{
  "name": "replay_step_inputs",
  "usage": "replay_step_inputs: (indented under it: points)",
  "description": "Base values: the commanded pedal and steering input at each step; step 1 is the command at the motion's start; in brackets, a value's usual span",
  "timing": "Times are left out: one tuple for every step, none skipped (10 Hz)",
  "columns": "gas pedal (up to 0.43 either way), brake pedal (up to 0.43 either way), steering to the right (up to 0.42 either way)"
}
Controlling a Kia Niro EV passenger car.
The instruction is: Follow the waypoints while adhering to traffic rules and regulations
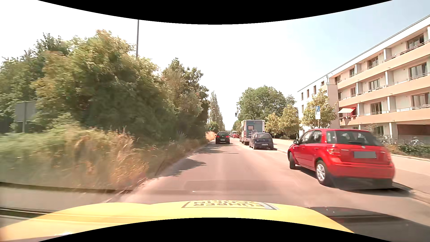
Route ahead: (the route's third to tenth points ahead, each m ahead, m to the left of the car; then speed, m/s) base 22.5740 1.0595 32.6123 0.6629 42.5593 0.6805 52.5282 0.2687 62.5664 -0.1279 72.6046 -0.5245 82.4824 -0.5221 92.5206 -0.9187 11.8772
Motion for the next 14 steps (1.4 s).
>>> replay_step_inputs:
  points:
    - [0.047, 0.0, 0.007]
    - [0.047, 0.0, 0.005]
    - [0.047, 0.0, 0.002]
    - [0.047, 0.0, 0.0]
    - [0.047, 0.0, 0.0]
    - [0.047, 0.0, 0.0]
    - [0.047, 0.0, 0.0]
    - [0.047, 0.0, 0.0]
    - [0.047, 0.0, 0.0]
    - [0.047, 0.0, 0.0]
    - [0.047, 0.0, 0.0]
    - [0.047, 0.0, 0.0]
    - [0.047, 0.0, 0.0]
    - [0.047, 0.0, 0.0]
